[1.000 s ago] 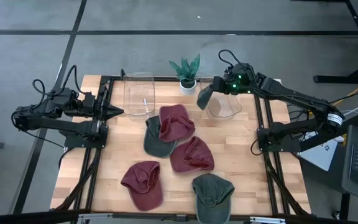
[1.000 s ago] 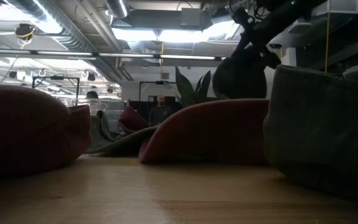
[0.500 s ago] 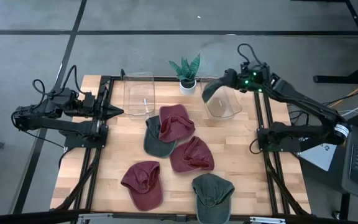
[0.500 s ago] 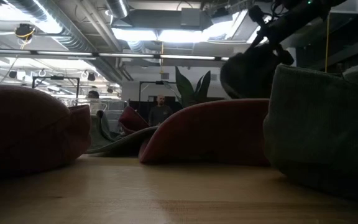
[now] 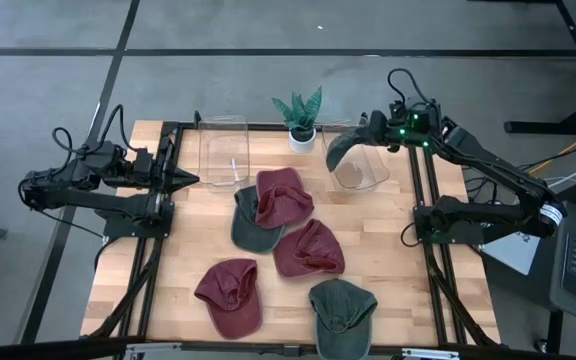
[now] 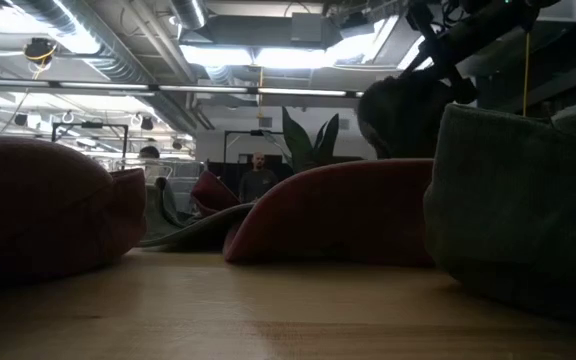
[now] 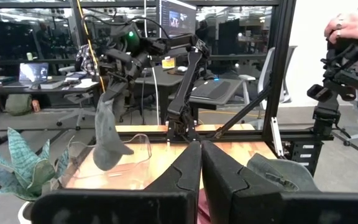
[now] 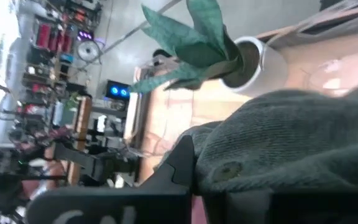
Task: Pick & Place hat
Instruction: Put the middle gray cap into the right bin
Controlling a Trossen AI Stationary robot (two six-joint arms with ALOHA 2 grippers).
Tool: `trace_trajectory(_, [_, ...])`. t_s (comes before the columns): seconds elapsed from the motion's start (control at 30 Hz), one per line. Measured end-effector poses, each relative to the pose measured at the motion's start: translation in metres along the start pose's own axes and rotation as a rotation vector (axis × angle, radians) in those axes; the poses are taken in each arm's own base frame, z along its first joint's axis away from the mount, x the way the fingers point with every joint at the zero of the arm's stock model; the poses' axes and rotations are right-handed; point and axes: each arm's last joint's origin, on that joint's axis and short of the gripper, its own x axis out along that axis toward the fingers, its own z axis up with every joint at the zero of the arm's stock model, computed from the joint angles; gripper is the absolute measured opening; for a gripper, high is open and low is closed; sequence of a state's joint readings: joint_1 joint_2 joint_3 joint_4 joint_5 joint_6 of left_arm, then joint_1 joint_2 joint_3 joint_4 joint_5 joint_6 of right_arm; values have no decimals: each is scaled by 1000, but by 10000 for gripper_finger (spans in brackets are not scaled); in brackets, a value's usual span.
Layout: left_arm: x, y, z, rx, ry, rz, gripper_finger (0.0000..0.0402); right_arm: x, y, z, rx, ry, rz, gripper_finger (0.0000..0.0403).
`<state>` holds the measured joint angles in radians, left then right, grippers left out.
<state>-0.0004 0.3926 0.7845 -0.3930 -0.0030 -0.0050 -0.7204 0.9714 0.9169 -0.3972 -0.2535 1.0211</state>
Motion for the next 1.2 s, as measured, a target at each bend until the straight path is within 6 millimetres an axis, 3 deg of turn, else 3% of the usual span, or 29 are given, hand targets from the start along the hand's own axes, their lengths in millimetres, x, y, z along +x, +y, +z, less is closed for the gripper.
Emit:
trace_trajectory(0.23, [0,0,0,0,0,0,12,0,-1,-2,-67,37,-1,12])
trace_trajectory(0.57, [0,0,0,0,0,1,8,-2,-6,-11,-414,217,67,12])
trace_trajectory(1.2, [0,0,0,0,0,0,12,-5,-10,-4,-800,170,79,12])
